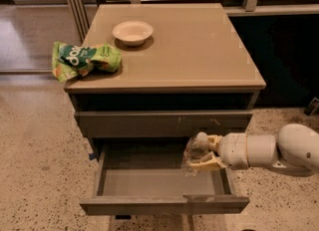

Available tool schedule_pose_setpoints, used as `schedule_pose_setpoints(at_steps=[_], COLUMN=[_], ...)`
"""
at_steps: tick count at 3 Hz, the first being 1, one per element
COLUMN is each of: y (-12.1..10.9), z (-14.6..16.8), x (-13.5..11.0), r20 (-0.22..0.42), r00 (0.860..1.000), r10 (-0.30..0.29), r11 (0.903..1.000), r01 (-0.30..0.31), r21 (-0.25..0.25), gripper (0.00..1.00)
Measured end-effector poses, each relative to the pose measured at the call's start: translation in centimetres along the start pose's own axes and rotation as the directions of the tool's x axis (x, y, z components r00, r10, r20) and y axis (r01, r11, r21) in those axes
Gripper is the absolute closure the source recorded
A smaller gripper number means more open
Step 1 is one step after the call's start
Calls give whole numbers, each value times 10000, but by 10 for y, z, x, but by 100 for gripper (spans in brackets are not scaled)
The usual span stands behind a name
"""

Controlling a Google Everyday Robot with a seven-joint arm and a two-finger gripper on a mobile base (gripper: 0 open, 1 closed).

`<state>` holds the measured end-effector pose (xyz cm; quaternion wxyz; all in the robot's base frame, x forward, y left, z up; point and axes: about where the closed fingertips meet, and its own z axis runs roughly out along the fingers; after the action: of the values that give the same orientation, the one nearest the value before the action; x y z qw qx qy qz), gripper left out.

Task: Place water bottle into middle drawer

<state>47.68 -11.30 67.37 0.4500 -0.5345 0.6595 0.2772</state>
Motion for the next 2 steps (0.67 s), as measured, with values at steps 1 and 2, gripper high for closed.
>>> schedule_pose_setpoints(at_steps=[1, 2], y=[2, -2], z=[3, 18], x=[1, 24], r20=[-85, -50], r00=[10000, 9997], r10=[-49, -247], r11=[9999, 9997], r01=[48, 247], r21=[-103, -50], gripper=[100, 100])
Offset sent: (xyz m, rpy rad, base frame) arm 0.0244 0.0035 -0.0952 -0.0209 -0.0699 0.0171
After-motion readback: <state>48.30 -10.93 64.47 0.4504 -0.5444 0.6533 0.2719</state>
